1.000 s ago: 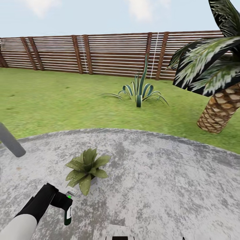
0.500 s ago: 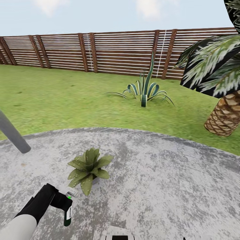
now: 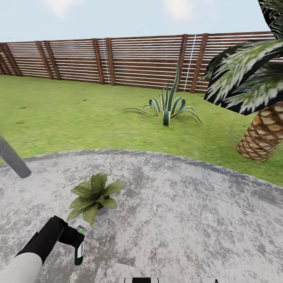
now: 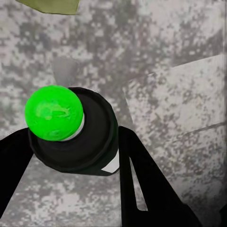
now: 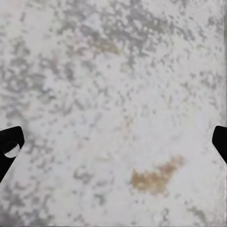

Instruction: Pick up the pesticide atomizer in the garden and spray insectifuge to fully cover both potted plants in the garden.

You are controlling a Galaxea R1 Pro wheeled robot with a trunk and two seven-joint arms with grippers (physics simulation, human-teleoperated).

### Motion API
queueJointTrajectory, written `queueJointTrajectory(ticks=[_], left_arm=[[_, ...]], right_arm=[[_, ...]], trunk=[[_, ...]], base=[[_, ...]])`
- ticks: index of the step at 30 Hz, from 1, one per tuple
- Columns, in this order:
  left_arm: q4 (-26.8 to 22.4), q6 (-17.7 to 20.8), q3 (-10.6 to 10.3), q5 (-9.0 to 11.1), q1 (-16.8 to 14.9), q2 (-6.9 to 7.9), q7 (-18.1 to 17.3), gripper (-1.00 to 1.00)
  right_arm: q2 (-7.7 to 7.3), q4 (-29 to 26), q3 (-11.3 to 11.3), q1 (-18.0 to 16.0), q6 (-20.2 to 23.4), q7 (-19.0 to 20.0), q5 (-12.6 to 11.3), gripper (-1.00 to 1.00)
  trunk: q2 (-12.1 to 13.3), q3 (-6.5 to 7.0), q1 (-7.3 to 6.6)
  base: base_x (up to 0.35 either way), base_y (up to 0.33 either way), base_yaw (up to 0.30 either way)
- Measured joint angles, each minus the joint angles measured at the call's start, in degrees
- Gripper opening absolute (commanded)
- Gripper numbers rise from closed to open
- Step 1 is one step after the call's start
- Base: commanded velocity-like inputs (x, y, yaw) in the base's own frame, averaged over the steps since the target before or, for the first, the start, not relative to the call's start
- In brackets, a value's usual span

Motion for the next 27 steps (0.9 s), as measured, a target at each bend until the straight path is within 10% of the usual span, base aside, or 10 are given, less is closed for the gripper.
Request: queueJointTrajectory(ticks=[6, 9, 16, 21, 23, 27], left_arm=[[-0.2, 0.3, 0.2, 0.5, -0.1, -0.36, -0.3, -1.0], [-0.4, 7.9, -0.8, 0.5, -1.0, -0.79, -3.1, -1.0], [-1.9, 18.4, -8.2, -1.9, -10.6, 1.16, -14.3, -1.0], [-0.1, 19.7, -8.5, -12.4, -17.9, 1.57, -23.3, -1.0], [3.7, 19.7, -8.4, -20.0, -23.0, 1.67, -30.3, -1.0], [6.3, 19.2, -8.5, -25.7, -25.9, 1.94, -37.5, -1.0]], right_arm=[[0.01, 0.0, -0.1, 0.0, 0.0, -0.1, 0.0, 1.0], [0.0, 0.1, 0.0, 0.0, 0.0, 0.0, 0.0, 1.0], [-0.02, 0.2, 0.0, 0.0, 0.0, 0.0, 0.0, 1.0], [-0.28, 0.3, 0.0, 0.0, 0.0, 0.2, 0.2, 1.0], [-0.34, 0.3, 0.1, 0.0, 0.0, 0.3, 0.2, 1.0], [-0.46, 0.4, 0.1, 0.0, 0.0, 0.3, 0.2, 1.0]], trunk=[[0.0, -0.42, 0.0], [0.0, -0.63, 0.01], [0.0, -1.03, 0.0], [0.0, -1.06, 0.0], [0.0, -1.05, 0.0], [0.0, -1.06, 0.0]], base=[[0.027, -0.1, 0.186], [0.001, -0.002, 0.188], [0.0, 0.0, 0.137], [0.0, 0.0, 0.007], [0.0, 0.0, 0.0], [0.0, 0.0, 0.0]])
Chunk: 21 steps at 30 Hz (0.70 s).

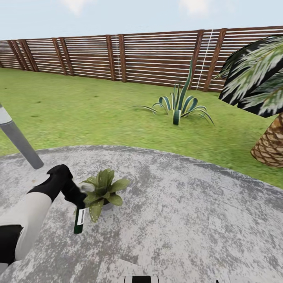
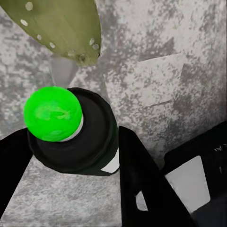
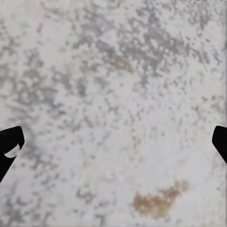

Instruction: Pick up the pesticide atomizer in the garden and spray insectifuge to fully cover both potted plants in the garden.

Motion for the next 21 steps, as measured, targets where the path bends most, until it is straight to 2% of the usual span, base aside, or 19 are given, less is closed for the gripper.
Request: queueJointTrajectory(ticks=[1, 3, 5, 12, 19, 20, 21], left_arm=[[-0.1, -0.1, 0.0, -1.9, 0.0, 0.13, -0.7, -1.0], [-0.2, -0.2, 0.0, -3.4, 0.2, 0.19, -1.1, -1.0], [-0.2, -0.3, 0.0, -4.1, 0.1, 0.2, -1.2, -1.0], [-0.3, -0.3, 0.0, -4.1, -0.3, 0.13, -1.3, -1.0], [0.0, -0.4, -0.1, -4.0, -0.1, 0.1, -1.4, -1.0], [0.2, -0.5, -0.4, -4.0, -0.1, 0.09, -1.9, -1.0], [0.3, -0.5, -1.9, -4.1, 0.0, 0.13, -2.8, -1.0]], right_arm=[[0.04, 0.0, 0.0, 0.0, 0.0, 0.0, 0.0, 1.0], [0.13, 0.0, 0.0, 0.0, 0.0, -0.1, -0.1, 1.0], [0.26, -0.1, -0.1, 0.0, 0.0, -0.2, -0.1, 1.0], [0.24, -0.1, -0.1, 0.0, 0.0, -0.3, -0.1, 1.0], [0.11, -0.1, -0.1, 0.0, 0.0, -0.3, -0.1, 1.0], [0.11, -0.1, -0.2, 0.0, 0.0, -0.3, -0.1, 1.0], [0.11, -0.1, -0.2, 0.0, 0.0, -0.3, -0.1, 1.0]], trunk=[[0.0, 0.0, 0.0], [0.0, 0.0, 0.0], [0.0, 0.0, 0.0], [0.0, 0.0, -0.02], [0.0, 0.0, 0.0], [0.0, 0.0, 0.0], [0.0, 0.0, 0.0]], base=[[0.0, 0.0, 0.0], [0.0, 0.0, 0.0], [0.057, -0.012, 0.026], [0.205, -0.152, 0.228], [0.042, -0.26, 0.046], [0.001, -0.272, 0.163], [0.001, -0.273, 0.204]])
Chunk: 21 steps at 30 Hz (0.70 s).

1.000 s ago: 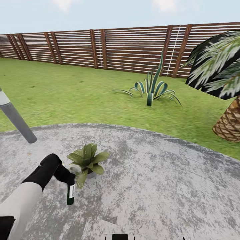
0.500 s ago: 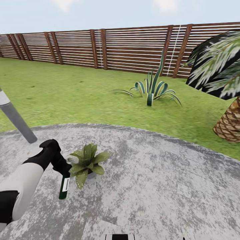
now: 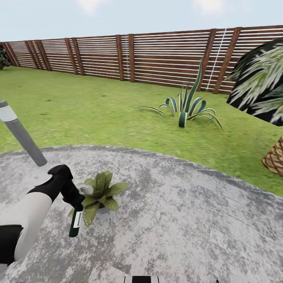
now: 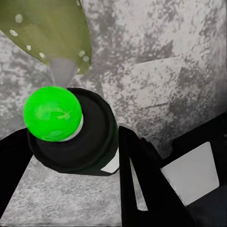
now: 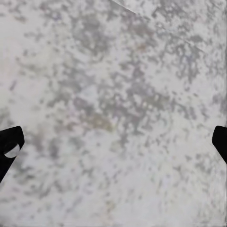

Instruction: Pick up the pesticide atomizer in the garden and spray insectifuge to fully cover both potted plants in the garden.

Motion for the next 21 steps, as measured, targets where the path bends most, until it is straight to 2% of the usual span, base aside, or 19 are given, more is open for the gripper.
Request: queueJointTrajectory(ticks=[2, 5, 8, 13, 17, 21], left_arm=[[-0.3, 0.0, -2.9, -0.2, 0.1, 0.07, 0.0, -1.0], [-0.5, 0.1, -5.1, -0.3, 0.1, 0.1, 0.0, -1.0], [-0.6, 0.1, -5.5, -0.4, -0.1, 0.24, 0.0, -1.0], [-0.7, 0.2, -5.6, -0.4, -0.1, 0.52, 0.0, -1.0], [-0.7, 0.1, -5.7, -0.3, -0.2, 0.48, 0.0, -1.0], [-0.6, 0.0, -5.8, -0.1, -0.5, 0.44, 0.0, -1.0]], right_arm=[[0.0, 0.0, 0.0, 0.0, 0.0, 0.0, 0.0, 1.0], [0.0, 0.0, 0.0, 0.0, 0.0, 0.0, 0.0, 1.0], [0.0, 0.0, 0.0, 0.0, 0.0, 0.0, 0.0, 1.0], [0.0, 0.0, 0.1, 0.0, 0.0, 0.1, 0.0, 1.0], [0.0, 0.0, 0.1, 0.0, 0.0, 0.0, 0.0, 1.0], [0.0, 0.0, 0.0, 0.0, 0.0, 0.0, 0.0, 1.0]], trunk=[[0.0, 0.0, 0.0], [0.0, 0.0, -0.02], [0.0, 0.0, -0.03], [0.0, 0.0, -0.04], [0.0, 0.0, -0.01], [0.0, 0.0, 0.0]], base=[[0.004, -0.273, 0.246], [0.144, -0.228, 0.269], [0.286, -0.07, 0.27], [0.314, -0.005, 0.054], [0.069, 0.0, 0.004], [0.003, 0.0, 0.204]])
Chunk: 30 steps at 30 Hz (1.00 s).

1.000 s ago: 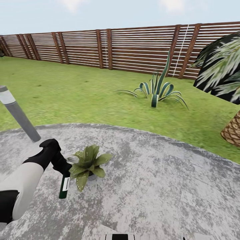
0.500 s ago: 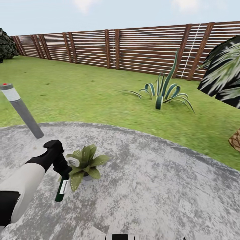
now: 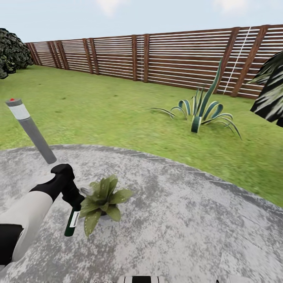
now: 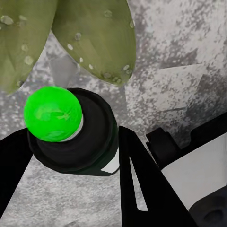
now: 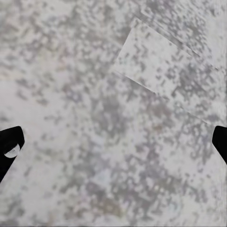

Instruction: Pick up the pesticide atomizer in the garden and spray insectifuge to fully cover both potted plants in the garden.

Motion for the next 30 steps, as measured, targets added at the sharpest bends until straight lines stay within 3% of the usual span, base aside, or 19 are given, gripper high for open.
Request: queueJointTrajectory(ticks=[2, 8, 13, 21, 30], left_arm=[[0.0, -0.5, 0.0, -0.1, -0.2, 0.0, 0.0, -1.0], [-0.1, -1.1, 0.0, -6.0, -0.3, -0.16, 0.0, -1.0], [-0.2, -2.4, -0.9, -6.4, -0.5, -1.39, 0.0, -1.0], [-0.8, -4.9, -3.3, -7.5, -3.0, -1.01, 0.0, -1.0], [-0.8, -7.8, -6.2, -7.5, -3.2, -3.13, 0.0, -1.0]], right_arm=[[0.0, 0.0, 0.0, 0.0, 0.0, 0.0, 0.0, 1.0], [-0.34, 0.0, 0.0, 0.0, 0.0, 0.2, 0.1, 1.0], [0.57, 0.1, 0.0, 0.0, -0.6, 0.3, 0.2, 1.0], [1.48, -0.2, 0.0, 0.0, 0.3, 0.3, 0.2, 1.0], [1.58, -0.3, 0.0, 0.0, 0.2, 0.3, 0.3, 1.0]], trunk=[[0.0, 0.0, 0.0], [0.0, 0.0, -0.03], [0.0, 0.0, 0.0], [0.0, 0.0, 0.0], [0.0, 0.0, 0.0]], base=[[0.0, 0.0, 0.268], [0.212, 0.0, 0.072], [0.0, 0.0, 0.0], [0.0, 0.0, 0.0], [0.0, 0.0, 0.059]])
